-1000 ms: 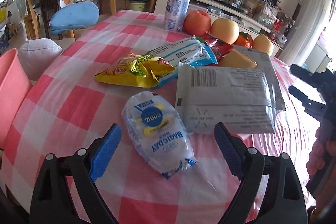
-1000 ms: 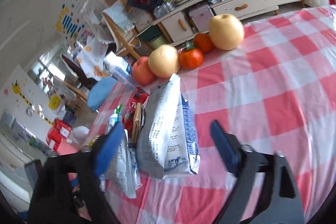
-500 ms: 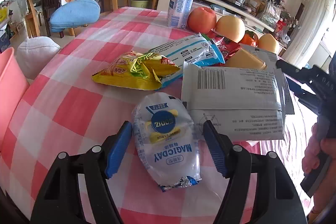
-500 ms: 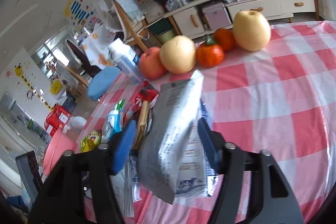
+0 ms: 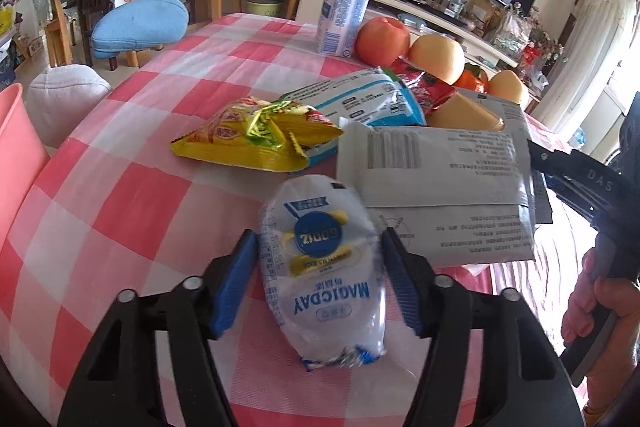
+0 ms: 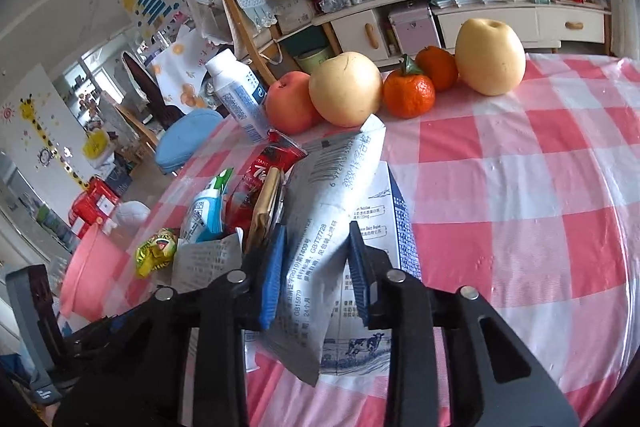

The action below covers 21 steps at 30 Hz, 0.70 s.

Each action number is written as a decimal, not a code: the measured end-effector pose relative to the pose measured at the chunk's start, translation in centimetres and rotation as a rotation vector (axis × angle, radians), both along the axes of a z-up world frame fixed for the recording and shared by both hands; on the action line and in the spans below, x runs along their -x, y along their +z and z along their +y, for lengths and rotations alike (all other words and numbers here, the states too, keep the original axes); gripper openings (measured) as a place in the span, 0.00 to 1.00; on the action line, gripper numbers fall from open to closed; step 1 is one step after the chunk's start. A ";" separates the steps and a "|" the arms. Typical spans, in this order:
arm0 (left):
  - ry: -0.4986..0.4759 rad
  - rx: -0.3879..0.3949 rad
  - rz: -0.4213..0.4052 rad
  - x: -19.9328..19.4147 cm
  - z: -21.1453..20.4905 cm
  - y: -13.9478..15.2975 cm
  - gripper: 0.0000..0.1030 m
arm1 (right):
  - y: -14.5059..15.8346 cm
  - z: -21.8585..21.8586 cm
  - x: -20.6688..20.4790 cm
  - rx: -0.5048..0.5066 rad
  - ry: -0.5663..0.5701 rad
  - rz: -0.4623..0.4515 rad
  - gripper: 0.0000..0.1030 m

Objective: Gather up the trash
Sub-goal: 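Close the left tool on the MAGICDAY bag while the right tool grasps the grey paper packet, then carry both bags over the pink bucket and open both tools to release them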

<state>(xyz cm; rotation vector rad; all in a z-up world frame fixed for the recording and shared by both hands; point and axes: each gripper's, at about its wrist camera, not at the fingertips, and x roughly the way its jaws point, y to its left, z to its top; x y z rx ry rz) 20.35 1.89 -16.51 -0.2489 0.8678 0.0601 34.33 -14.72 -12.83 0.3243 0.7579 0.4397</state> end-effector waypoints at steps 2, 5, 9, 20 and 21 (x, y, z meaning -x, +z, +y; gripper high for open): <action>0.001 -0.015 -0.002 0.1 -0.2 0.1 0.60 | 0.3 0.2 0.3 0.022 -0.014 -0.015 0.26; -0.003 -0.014 0.000 0.2 -0.3 0.2 0.60 | 0.6 0.0 0.7 0.030 -0.031 -0.024 0.22; -0.010 -0.023 -0.010 0.7 -0.5 0.5 0.60 | 1.3 -0.6 1.4 0.031 -0.057 -0.039 0.18; -0.026 0.003 -0.128 2.3 -0.5 3.9 0.60 | 4.0 -1.1 4.6 0.087 -0.086 -0.146 0.11; -0.027 0.012 -0.139 2.3 -0.4 4.1 0.60 | 4.2 -1.3 4.9 0.087 -0.090 -0.153 0.10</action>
